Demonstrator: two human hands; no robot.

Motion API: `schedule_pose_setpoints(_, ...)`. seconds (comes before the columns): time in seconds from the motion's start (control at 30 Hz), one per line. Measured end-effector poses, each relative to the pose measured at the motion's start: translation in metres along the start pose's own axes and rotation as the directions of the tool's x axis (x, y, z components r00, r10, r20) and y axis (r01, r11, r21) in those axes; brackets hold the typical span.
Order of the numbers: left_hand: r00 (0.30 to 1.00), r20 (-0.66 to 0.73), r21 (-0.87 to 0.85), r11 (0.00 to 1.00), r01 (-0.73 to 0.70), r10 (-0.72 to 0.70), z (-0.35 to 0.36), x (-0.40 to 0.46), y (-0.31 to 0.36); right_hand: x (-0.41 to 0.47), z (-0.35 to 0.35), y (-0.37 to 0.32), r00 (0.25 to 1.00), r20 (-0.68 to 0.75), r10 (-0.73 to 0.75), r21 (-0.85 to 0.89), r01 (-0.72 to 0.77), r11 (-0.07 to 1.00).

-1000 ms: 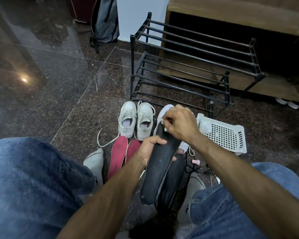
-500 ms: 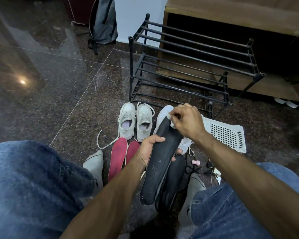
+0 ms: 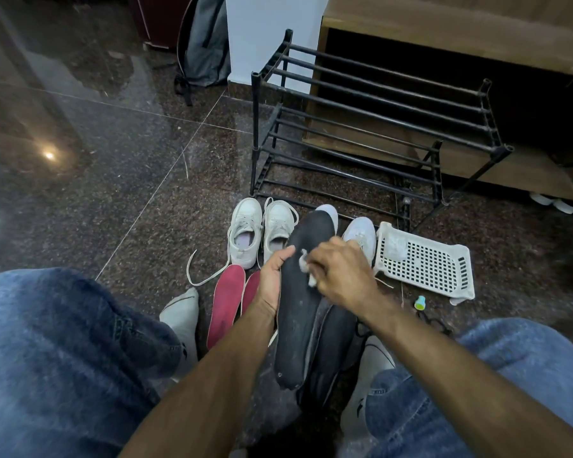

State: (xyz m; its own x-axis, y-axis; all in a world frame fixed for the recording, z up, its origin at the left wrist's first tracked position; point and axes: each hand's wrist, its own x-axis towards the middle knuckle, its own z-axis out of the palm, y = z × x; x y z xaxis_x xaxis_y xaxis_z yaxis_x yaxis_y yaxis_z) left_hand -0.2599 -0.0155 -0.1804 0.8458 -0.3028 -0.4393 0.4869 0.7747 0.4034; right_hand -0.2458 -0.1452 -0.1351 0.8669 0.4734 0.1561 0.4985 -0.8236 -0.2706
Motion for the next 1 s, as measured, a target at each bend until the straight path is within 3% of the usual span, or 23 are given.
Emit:
schedule_pose_setpoints(0.1, 0.998, -0.052, -0.048, 0.998, -0.044, 0.041, -0.008, -0.001, 0.005, -0.017, 0.006, -0.02, 0.97, 0.112, -0.215, -0.007, 0.217, 0.976)
schedule_pose_setpoints(0.17, 0.998, -0.038, -0.041, 0.998, -0.044, 0.042, -0.006, -0.003, 0.006, -0.009, 0.002, -0.016, 0.962, 0.131, -0.239, -0.078, 0.251, 0.965)
schedule_pose_setpoints(0.3, 1.0, 0.003, -0.019, 1.0, -0.016, 0.016, 0.006, -0.005, 0.004, 0.025, -0.013, 0.001, 0.999, -0.016, 0.05, -0.171, -0.052, 0.984)
schedule_pose_setpoints(0.37, 1.0, 0.006, -0.015, 1.0, -0.019, 0.019, 0.006, -0.005, 0.007, 0.027, -0.013, -0.003, 0.992, -0.039, 0.123, -0.177, -0.128, 0.976)
schedule_pose_setpoints(0.53, 0.999, -0.036, -0.066, 0.998, -0.016, 0.014, 0.0, -0.008, 0.014, -0.006, -0.008, -0.031, 0.97, 0.213, 0.12, -0.005, -0.122, 0.992)
schedule_pose_setpoints(0.63, 0.998, -0.058, -0.123, 0.992, 0.014, -0.021, -0.002, -0.006, 0.011, -0.022, -0.012, -0.038, 0.946, 0.323, 0.011, -0.034, 0.0, 0.999)
schedule_pose_setpoints(0.77, 0.999, -0.036, -0.038, 0.999, -0.037, 0.036, 0.003, -0.003, 0.007, -0.008, -0.026, -0.028, 0.957, 0.289, -0.014, -0.144, 0.058, 0.988)
schedule_pose_setpoints(1.0, 0.996, -0.065, 0.017, 0.998, -0.056, 0.057, 0.011, -0.006, 0.006, 0.045, -0.037, -0.003, 0.97, 0.084, 0.23, -0.241, -0.204, 0.949)
